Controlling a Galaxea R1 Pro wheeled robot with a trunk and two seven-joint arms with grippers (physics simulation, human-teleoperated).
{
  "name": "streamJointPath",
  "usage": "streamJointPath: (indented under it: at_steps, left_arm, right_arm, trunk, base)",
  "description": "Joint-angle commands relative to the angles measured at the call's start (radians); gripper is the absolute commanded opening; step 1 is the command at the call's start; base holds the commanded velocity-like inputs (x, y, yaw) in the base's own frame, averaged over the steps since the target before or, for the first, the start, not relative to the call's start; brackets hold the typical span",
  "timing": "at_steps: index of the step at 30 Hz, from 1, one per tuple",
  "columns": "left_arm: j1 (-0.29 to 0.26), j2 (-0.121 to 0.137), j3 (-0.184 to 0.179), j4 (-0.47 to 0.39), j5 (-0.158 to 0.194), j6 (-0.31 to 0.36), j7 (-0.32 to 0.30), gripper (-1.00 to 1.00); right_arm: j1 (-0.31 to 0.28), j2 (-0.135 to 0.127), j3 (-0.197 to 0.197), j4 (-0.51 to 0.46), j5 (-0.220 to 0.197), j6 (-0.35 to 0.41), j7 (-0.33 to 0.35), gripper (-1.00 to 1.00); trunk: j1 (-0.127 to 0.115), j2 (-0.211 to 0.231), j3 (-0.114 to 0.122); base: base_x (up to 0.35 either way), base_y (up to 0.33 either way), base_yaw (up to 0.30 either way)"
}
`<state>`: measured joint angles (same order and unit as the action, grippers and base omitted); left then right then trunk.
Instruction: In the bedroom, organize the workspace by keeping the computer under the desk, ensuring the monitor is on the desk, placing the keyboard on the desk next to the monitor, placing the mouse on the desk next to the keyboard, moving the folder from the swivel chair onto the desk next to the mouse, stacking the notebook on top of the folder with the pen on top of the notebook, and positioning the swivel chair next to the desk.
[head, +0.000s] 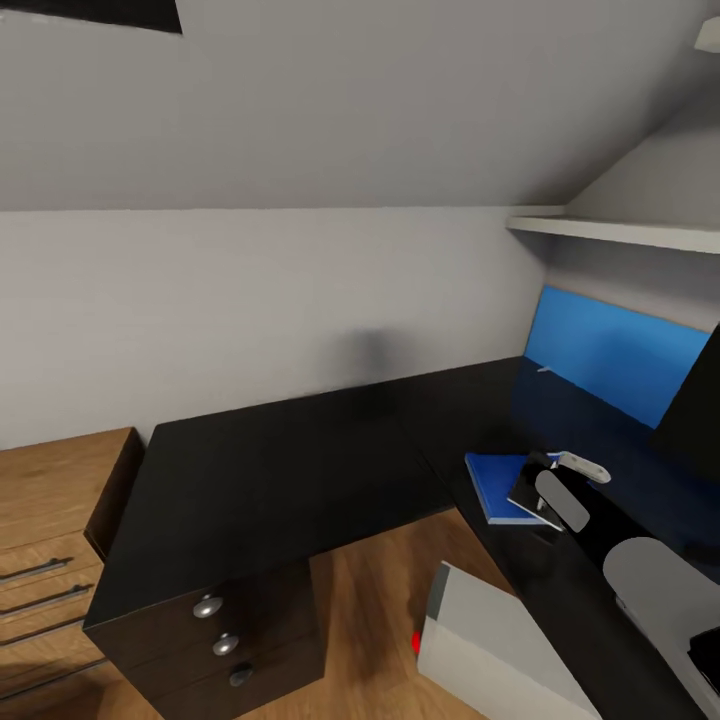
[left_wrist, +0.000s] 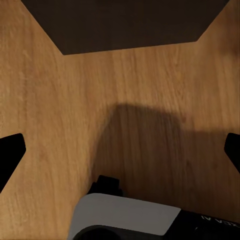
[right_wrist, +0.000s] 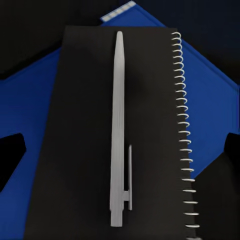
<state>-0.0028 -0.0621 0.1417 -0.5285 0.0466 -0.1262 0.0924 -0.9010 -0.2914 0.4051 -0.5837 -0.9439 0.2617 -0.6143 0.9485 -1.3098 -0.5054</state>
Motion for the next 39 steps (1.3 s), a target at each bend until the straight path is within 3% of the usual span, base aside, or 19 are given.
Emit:
streamJointPath:
  at_steps: [1, 7, 18, 24, 27, 28, 29, 30, 32, 33, 34, 39]
  left_arm:
    - [0.0, -0.001, 0.002, 0.0, 0.005, -0.003, 0.0, 1.0]
    - [0.0, -0.001, 0.002, 0.001, 0.004, -0.002, 0.0, 1.0]
    - [0.0, 0.002, 0.002, 0.001, 0.004, -0.001, 0.001, 1.0]
    - [0.0, 0.003, 0.005, 0.001, 0.005, -0.022, 0.001, 1.0]
    - [0.0, 0.002, 0.005, 0.001, 0.006, -0.043, 0.002, 1.0]
    - [0.0, 0.002, 0.006, 0.001, 0.006, -0.055, 0.002, 1.0]
    - [0.0, 0.003, 0.006, 0.001, 0.006, -0.056, 0.002, 1.0]
    - [0.0, 0.003, 0.006, 0.001, 0.006, -0.058, 0.002, 1.0]
    - [0.0, 0.004, 0.006, 0.001, 0.006, -0.059, 0.002, 1.0]
    - [0.0, 0.004, 0.006, 0.001, 0.006, -0.059, 0.003, 1.0]
    - [0.0, 0.006, 0.008, 0.001, 0.006, -0.057, 0.004, 1.0]
    - [0.0, 0.007, 0.009, 0.002, 0.004, -0.054, 0.005, 1.0]
  right_arm:
    - [-0.001, -0.002, 0.008, -0.002, -0.004, 0.005, -0.007, 1.0]
    - [-0.001, -0.002, 0.008, -0.024, -0.004, 0.004, -0.008, 1.0]
    - [0.012, -0.006, 0.011, -0.302, -0.006, 0.023, -0.017, 1.0]
    - [0.068, -0.004, 0.013, -0.473, -0.011, 0.074, -0.02, 1.0]
    - [0.076, 0.001, 0.017, -0.509, -0.015, 0.092, -0.02, 1.0]
    - [0.082, 0.042, 0.019, -0.528, -0.017, 0.103, -0.02, 1.0]
    - [0.082, 0.051, 0.019, -0.529, -0.017, 0.104, -0.02, 1.0]
    - [0.083, 0.081, 0.021, -0.533, -0.016, 0.109, -0.021, 1.0]
    - [0.083, 0.095, 0.027, -0.533, -0.016, 0.111, -0.021, 1.0]
    - [0.084, 0.103, 0.033, -0.534, -0.015, 0.111, -0.021, 1.0]
    - [0.085, 0.152, 0.197, -0.535, -0.011, 0.106, -0.02, 1.0]
    - [0.085, 0.157, 0.231, -0.536, -0.01, 0.105, -0.021, 1.0]
  trunk:
    - [-0.004, 0.007, 0.002]
    - [-0.027, 0.049, 0.021]
    - [-0.069, 0.126, 0.055]
    - [-0.092, 0.168, 0.074]
    - [-0.104, 0.189, 0.084]
    - [-0.107, 0.196, 0.087]
    - [-0.111, 0.203, 0.09]
    - [-0.115, 0.21, 0.093]
    - [-0.123, 0.224, 0.099]
    - [-0.127, 0.231, 0.102]
    - [-0.13, 0.238, 0.106]
    - [-0.15, 0.273, 0.121]
  base:
    - [0.0, 0.0, 0.0]
    - [0.0, 0.0, 0.0]
    - [0.0, 0.0, 0.0]
    - [0.0, 0.0, 0.0]
    - [0.0, 0.0, 0.0]
    - [-0.139, 0.0, 0.0]
    - [-0.178, 0.0, 0.0]
    - [-0.27, 0.0, 0.0]
    - [-0.288, 0.009, 0.0]
    - [-0.301, 0.025, 0.0]
    - [-0.332, 0.069, 0.0]
    - [-0.333, 0.07, 0.005]
